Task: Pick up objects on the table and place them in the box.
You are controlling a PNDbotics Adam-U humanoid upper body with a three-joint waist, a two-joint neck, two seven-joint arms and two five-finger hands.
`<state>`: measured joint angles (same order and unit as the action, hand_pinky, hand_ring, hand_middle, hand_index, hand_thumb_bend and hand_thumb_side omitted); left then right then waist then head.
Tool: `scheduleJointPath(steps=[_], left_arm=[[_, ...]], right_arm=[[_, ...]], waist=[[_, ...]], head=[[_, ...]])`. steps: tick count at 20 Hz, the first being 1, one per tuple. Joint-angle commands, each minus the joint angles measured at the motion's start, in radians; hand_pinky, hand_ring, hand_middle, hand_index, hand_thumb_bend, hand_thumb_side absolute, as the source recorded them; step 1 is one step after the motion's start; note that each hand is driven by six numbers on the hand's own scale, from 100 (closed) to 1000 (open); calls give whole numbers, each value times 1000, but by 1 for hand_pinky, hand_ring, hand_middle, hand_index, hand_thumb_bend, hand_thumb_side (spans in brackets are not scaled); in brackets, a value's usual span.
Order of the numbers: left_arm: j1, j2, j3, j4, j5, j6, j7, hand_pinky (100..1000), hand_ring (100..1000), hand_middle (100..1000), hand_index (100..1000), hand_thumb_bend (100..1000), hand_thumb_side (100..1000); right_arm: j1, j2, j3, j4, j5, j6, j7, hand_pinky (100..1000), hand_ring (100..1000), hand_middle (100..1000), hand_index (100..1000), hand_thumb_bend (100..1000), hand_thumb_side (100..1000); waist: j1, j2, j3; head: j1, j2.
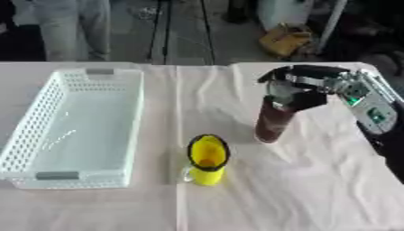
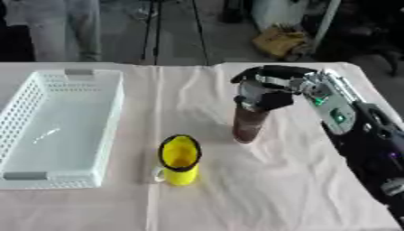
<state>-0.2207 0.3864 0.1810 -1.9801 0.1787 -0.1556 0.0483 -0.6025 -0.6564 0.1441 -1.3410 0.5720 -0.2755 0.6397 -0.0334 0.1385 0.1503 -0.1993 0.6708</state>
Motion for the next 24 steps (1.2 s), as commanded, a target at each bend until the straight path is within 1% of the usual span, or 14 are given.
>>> scheduleJointPath(steps=[1,3,6,7,10,12,13,14,16,17,18,19,20,24], left_arm=[[-13,18,4,-20,4,-2,-3,549,824,777,811,443,937],[-13,19,4,-20,4,-2,-3,549,824,777,811,443,936],[-14,19,4,-20,5,-2,-4,549,824,778,811,445,936],[-14,19,4,-20,5,-2,-4,549,824,778,811,445,936],[-14,19,4,-20,5,-2,-4,550,825,778,811,445,936],[-14,19,4,-20,5,-3,-4,550,825,778,811,445,936],[-14,19,4,-20,5,-3,-4,550,825,778,811,445,936],[-14,19,4,-20,5,-2,-4,550,825,778,811,445,936],[-14,19,5,-20,5,-2,-4,550,825,778,811,445,936],[-14,19,5,-20,5,-2,-4,550,825,778,811,445,936],[-14,19,5,-20,5,-2,-4,550,825,778,811,445,936],[-14,20,5,-20,5,-2,-4,550,825,778,811,445,936],[-14,20,5,-20,5,-2,-4,550,825,778,811,445,936],[-12,22,5,-20,6,1,-4,550,825,778,811,444,936]], right_arm=[[9,-17,17,-5,1,1,31,613,791,924,984,290,696],[9,-20,20,-13,16,-5,37,666,834,951,994,348,721],[9,-23,22,-28,50,-22,31,641,824,967,995,426,541],[9,-24,23,-31,61,-27,28,641,824,967,995,426,541],[11,-24,19,-32,92,-36,7,462,716,928,948,388,196],[11,-24,16,-30,113,-39,-20,357,631,896,908,392,100],[11,-25,14,-29,126,-40,-35,357,631,896,908,392,100],[10,-24,12,-29,139,-42,-53,178,491,801,808,406,100],[8,-23,2,-32,159,-47,-119,140,458,752,749,377,100],[6,-21,-5,-31,160,-47,-153,100,416,666,685,290,100],[5,-20,-8,-27,155,-46,-184,100,412,655,678,279,100],[2,-18,-16,-23,138,-42,-212,100,384,586,624,198,100],[-1,-18,-20,-19,116,-38,-233,100,374,573,631,139,100],[-30,-34,-32,-35,17,-17,-262,100,363,557,629,109,100]], waist=[[4,-9,0],[3,-9,-1],[2,-10,-2],[2,-10,-2],[1,-10,-2],[0,-10,-1],[0,-10,-1],[0,-11,-1],[-1,-11,-1],[-1,-12,-2],[-2,-12,-2],[-2,-13,-2],[-2,-13,-2],[-6,-19,-6]], head=[[-4,-1],[-4,-1],[-5,-1],[-5,0],[-5,0],[-5,0],[-5,-1],[-4,0],[-4,-1],[-4,-1],[-4,-1],[-3,-1],[-3,-1],[-3,2]])
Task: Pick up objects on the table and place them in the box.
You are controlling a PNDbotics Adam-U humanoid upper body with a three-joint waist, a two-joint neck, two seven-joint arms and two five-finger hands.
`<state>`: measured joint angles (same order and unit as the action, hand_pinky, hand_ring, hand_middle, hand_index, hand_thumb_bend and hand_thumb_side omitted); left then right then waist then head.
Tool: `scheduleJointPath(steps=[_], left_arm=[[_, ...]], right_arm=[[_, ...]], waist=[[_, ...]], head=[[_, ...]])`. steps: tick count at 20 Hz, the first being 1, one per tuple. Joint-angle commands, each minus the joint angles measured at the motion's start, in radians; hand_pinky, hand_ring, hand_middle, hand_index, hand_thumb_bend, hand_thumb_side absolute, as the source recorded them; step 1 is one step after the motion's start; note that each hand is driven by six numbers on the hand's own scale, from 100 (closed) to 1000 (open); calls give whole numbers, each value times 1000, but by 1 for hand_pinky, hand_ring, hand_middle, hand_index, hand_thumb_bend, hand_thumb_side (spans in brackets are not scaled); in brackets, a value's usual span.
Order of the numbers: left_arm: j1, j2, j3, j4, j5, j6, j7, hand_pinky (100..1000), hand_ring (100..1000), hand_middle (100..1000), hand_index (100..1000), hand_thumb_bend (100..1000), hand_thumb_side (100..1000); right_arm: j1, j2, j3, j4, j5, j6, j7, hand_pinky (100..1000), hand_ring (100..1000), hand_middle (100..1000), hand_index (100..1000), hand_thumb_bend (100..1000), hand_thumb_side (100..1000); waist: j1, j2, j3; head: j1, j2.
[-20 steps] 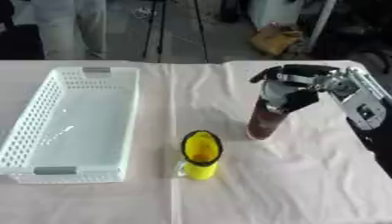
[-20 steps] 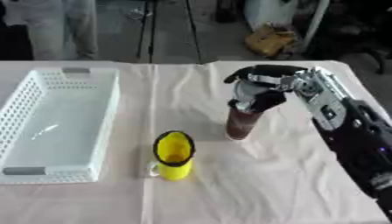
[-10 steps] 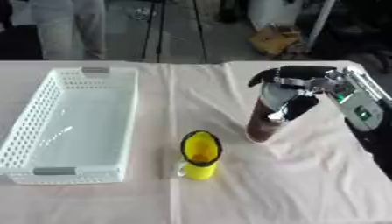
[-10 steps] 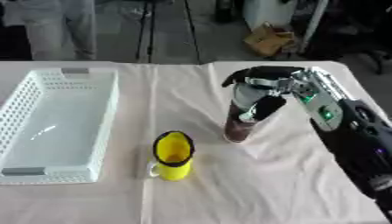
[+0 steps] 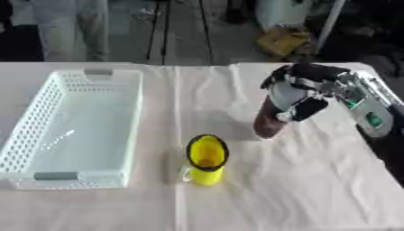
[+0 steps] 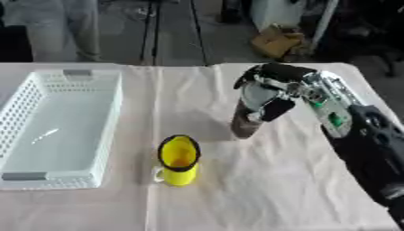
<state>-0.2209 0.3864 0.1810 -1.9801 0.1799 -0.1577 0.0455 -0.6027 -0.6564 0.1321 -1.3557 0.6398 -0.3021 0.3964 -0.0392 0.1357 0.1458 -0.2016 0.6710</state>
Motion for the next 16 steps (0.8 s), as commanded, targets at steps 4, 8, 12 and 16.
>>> scheduleJointPath(steps=[4,8,12,16], left_arm=[[-10,24,3,-20,5,5,-2,551,825,778,811,444,935],[-10,27,2,-20,7,6,-3,551,825,778,811,445,934],[-9,29,-1,-20,8,7,-6,551,825,778,811,445,934],[-10,30,-6,-20,10,9,-8,551,825,778,811,443,933]], right_arm=[[-61,-50,-20,-67,-111,22,-6,100,358,550,632,100,100],[-93,-51,-12,-133,-174,29,2,100,356,552,630,100,100],[-129,-38,8,-182,-206,31,-10,100,357,558,629,150,100],[-177,-3,44,-208,-205,42,-67,100,359,561,614,191,100]], waist=[[-5,-23,-4],[-9,-30,-3],[-11,-35,2],[-15,-40,14]], head=[[-2,3],[-4,5],[-10,5],[-18,6]])
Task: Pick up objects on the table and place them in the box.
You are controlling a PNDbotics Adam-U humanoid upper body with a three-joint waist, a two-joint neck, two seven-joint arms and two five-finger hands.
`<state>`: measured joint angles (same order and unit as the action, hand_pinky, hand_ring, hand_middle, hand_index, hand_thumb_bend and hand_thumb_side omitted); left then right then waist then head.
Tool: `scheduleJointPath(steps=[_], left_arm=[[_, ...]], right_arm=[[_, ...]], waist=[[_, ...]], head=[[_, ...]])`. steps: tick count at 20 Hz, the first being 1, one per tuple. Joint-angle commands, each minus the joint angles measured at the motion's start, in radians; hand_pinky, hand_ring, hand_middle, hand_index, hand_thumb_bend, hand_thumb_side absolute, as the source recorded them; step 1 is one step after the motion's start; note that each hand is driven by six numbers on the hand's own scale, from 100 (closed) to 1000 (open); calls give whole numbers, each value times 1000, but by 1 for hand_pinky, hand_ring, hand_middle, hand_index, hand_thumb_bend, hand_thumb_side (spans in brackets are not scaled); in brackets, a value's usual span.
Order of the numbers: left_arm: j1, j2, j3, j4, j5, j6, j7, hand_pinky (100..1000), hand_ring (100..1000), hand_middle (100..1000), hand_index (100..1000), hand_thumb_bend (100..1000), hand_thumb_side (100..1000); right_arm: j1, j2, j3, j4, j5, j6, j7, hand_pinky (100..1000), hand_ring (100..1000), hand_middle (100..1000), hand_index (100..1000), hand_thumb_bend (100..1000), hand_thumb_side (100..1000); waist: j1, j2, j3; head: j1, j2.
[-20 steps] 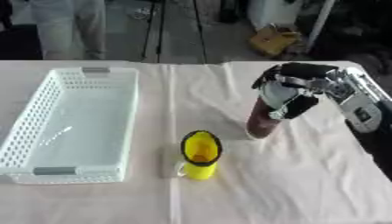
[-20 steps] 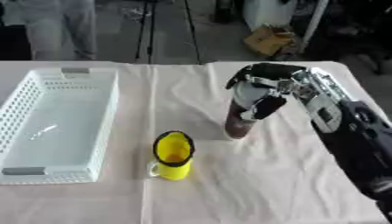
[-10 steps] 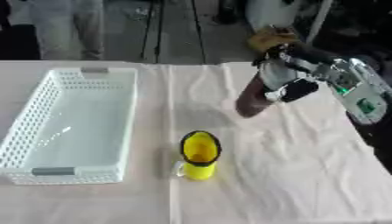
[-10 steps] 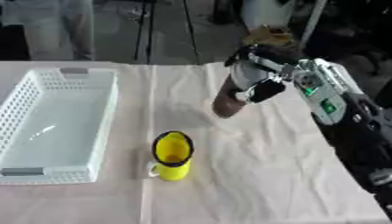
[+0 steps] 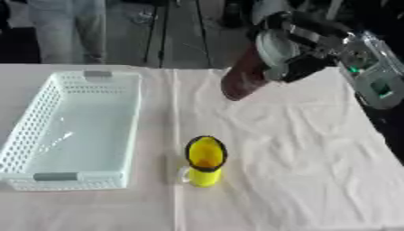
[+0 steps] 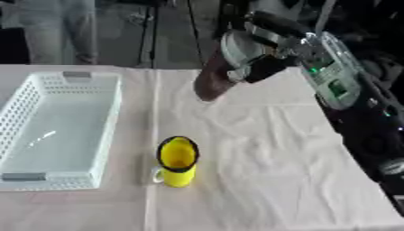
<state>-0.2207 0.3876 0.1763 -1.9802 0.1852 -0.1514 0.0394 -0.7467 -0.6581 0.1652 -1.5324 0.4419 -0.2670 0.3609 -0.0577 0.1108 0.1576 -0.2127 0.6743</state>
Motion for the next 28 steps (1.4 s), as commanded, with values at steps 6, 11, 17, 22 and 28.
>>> scheduleJointPath(steps=[6,11,17,22,28], left_arm=[[-21,27,-11,-20,11,6,-7,551,825,777,810,445,931],[-33,23,-18,-20,19,5,-8,551,824,776,810,448,927],[-45,19,-23,-20,26,4,-8,550,823,775,810,449,926],[-51,16,-26,-20,29,4,-11,550,823,775,810,450,925],[-54,15,-26,-20,30,2,-13,551,822,774,809,453,924]], right_arm=[[-105,87,93,-18,53,71,-148,100,386,574,615,146,100],[-135,163,151,0,98,122,-232,100,402,573,611,100,100],[-139,254,225,29,105,199,-268,100,410,577,613,100,100],[-119,309,295,37,88,143,-140,100,430,612,637,100,100],[-96,332,344,33,86,-20,102,100,477,682,678,100,100]], waist=[[-2,-20,35],[-6,-17,67],[-7,-12,96],[-9,-10,108],[-12,-10,110]], head=[[-28,1],[-44,-5],[-59,-11],[-65,-12],[-65,-11]])
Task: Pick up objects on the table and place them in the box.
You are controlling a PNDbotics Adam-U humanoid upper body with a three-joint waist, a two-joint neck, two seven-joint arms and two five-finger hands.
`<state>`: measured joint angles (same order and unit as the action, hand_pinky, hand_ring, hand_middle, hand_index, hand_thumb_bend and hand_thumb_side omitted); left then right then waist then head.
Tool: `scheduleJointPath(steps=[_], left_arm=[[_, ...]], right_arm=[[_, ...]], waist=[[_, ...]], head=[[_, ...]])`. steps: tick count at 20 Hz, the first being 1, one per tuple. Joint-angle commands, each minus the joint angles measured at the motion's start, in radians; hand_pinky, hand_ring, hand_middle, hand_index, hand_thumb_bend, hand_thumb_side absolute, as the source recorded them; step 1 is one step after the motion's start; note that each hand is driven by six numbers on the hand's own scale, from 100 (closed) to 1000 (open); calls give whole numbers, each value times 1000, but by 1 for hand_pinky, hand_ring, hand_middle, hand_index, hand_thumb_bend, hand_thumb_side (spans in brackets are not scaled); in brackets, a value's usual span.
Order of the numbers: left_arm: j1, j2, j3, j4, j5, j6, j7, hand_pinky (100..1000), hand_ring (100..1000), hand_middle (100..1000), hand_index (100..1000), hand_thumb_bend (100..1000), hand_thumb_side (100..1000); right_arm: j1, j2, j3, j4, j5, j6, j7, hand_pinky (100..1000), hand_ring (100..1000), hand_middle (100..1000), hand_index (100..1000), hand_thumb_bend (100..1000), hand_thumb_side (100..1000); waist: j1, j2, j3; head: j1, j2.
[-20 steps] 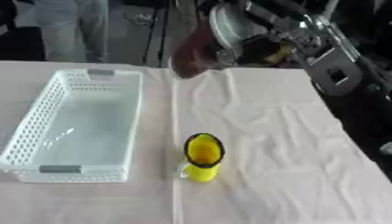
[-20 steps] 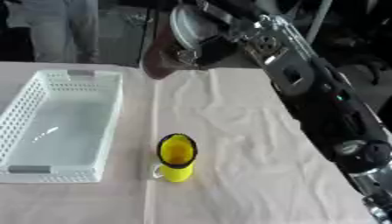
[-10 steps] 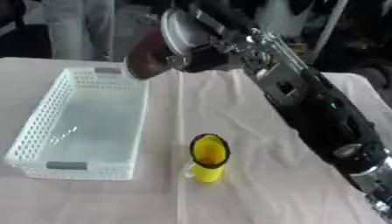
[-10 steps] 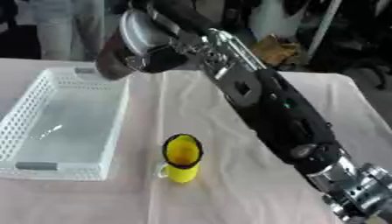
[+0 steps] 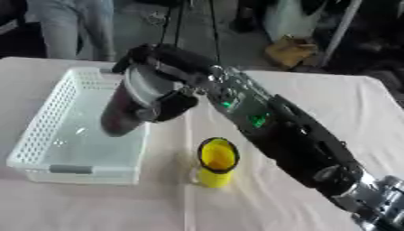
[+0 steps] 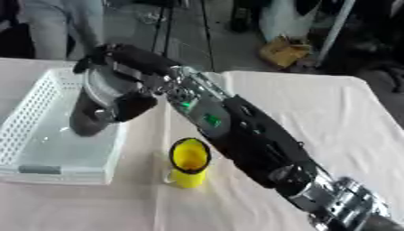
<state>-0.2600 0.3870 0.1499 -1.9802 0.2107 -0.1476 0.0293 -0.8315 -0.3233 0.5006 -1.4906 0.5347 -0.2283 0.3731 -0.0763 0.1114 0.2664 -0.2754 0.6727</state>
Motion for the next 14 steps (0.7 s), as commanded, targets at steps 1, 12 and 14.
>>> scheduleJointPath(steps=[1,12,14], left_arm=[[-15,16,0,-20,4,-2,-3,551,822,774,809,453,924],[-15,17,0,-20,5,-1,-2,552,821,773,810,457,921],[-14,18,0,-20,5,-1,-2,552,821,773,810,458,921]], right_arm=[[-9,-2,9,-7,-12,-81,131,100,477,682,678,100,100],[-30,-15,-23,-46,35,-179,248,1000,1000,1000,1000,179,652],[-39,-22,-40,-60,90,-197,259,1000,1000,1000,1000,213,676]], waist=[[6,-11,1],[4,-19,5],[3,-23,6]], head=[[-2,-9],[-3,-10],[-3,-10]])
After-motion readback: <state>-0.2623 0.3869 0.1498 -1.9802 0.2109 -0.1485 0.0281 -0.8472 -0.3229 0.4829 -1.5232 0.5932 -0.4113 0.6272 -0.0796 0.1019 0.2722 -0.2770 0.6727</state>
